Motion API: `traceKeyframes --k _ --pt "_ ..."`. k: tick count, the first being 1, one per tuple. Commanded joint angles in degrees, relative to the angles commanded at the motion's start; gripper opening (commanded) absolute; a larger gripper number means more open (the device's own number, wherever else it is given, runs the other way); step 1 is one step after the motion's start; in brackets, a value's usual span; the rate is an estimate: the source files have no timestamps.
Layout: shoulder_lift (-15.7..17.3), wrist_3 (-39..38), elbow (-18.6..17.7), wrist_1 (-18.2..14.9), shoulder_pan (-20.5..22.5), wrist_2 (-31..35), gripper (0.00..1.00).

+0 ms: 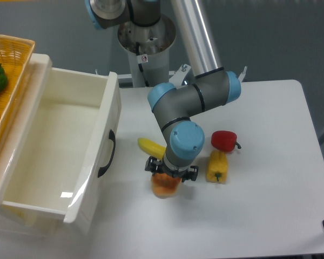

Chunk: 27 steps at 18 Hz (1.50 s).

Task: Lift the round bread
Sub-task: 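Close the gripper around the bun, then lift the held bun up and carry it toward the white drawer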

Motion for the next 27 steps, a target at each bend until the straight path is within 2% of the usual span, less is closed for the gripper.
traceKeyframes --k 8,12,15,16,18,20,22,27 --pt "-0.44 0.00 0.18 0.09 0.00 0.09 0.98" --pt "-0.44 0.00 0.26 0.00 -0.09 0.09 0.76" --pt "-0.44 -0.09 0.26 -0.09 0.00 0.18 0.52" --pt "-0.44 -0.17 0.35 -0.09 0.00 0.18 0.47" --pt "-0.44 -0.18 0.35 -0.09 0.00 0.18 0.42" --pt "-0.35 -0.09 0.35 -0.09 0.00 0.09 0.31" --pt "-0.35 -0.18 0.79 -0.09 0.00 0.09 0.14" --pt "0.52 0.00 1.05 -0.17 0.44 -0.17 0.09"
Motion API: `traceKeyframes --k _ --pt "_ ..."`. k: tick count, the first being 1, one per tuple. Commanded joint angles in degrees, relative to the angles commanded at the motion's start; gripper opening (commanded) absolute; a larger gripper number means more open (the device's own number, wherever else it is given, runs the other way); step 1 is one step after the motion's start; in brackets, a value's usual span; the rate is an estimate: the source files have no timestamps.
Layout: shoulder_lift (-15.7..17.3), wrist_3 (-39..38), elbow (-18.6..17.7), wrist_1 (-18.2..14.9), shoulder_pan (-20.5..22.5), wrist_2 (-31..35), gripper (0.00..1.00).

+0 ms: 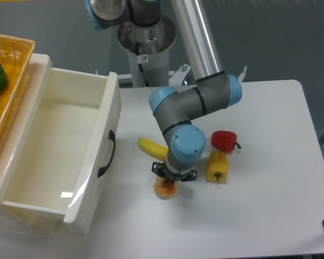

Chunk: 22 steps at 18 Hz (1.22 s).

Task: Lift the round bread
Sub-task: 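Lift the held bun up and carry it toward the white drawer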

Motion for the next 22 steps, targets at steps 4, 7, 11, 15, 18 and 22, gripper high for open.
traceKeyframes --k 4,7,11,15,18,22 --pt "1.40 0.61 0.97 -0.53 0.26 0.35 0.09" --pt "2.37 0.88 1.93 -0.79 0.26 0.26 0.10" --pt "4.57 8.60 2.11 -1.05 0.26 0.26 0.10" --pt "7.12 12.82 2.02 -1.67 0.27 0.26 0.10" --pt "8.70 16.34 1.85 -1.76 0.26 0.17 0.10" --pt "10.72 18.28 1.85 -2.28 0.35 0.26 0.10"
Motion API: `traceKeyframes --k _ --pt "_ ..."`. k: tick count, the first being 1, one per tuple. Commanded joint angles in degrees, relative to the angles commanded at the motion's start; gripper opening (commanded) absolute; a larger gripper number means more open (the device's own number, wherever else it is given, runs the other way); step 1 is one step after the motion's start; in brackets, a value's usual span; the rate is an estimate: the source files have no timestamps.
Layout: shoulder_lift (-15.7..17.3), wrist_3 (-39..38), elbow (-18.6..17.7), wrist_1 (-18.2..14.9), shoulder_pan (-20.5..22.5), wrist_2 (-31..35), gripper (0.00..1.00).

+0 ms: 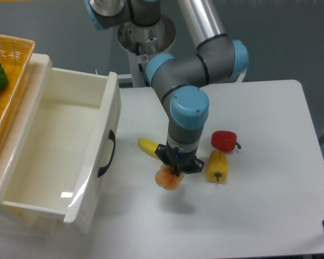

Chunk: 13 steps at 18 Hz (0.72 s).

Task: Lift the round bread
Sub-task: 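Lift the held bun up and carry it toward the white drawer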

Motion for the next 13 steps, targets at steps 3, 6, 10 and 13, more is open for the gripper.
traceKeyframes --k 3,6,10,13 --pt "1.76 1.41 0.35 -2.11 0.09 0.09 0.10" --pt "3.52 2.20 0.96 -4.83 -0.09 0.09 0.10" --pt "3.96 2.11 2.54 -6.42 -1.40 -0.17 0.10" --pt "5.27 1.59 2.55 -6.60 -2.72 -0.26 0.10"
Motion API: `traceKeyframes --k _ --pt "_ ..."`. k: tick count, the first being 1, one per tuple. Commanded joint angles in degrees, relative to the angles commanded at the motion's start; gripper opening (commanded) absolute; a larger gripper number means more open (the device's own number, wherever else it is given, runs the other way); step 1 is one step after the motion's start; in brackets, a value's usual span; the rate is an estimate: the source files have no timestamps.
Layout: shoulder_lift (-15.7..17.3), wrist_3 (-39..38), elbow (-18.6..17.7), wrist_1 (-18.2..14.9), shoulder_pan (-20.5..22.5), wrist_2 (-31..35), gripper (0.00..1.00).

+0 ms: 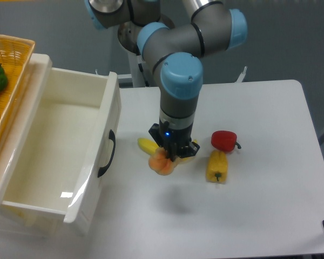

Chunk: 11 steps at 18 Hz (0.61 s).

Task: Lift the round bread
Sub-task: 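Lift the held bun up and carry it toward the white drawer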

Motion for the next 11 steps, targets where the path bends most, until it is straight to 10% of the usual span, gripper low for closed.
traceKeyframes --k 11 --pt "1.85 -8.00 0.26 -2.37 -3.61 -2.46 0.10"
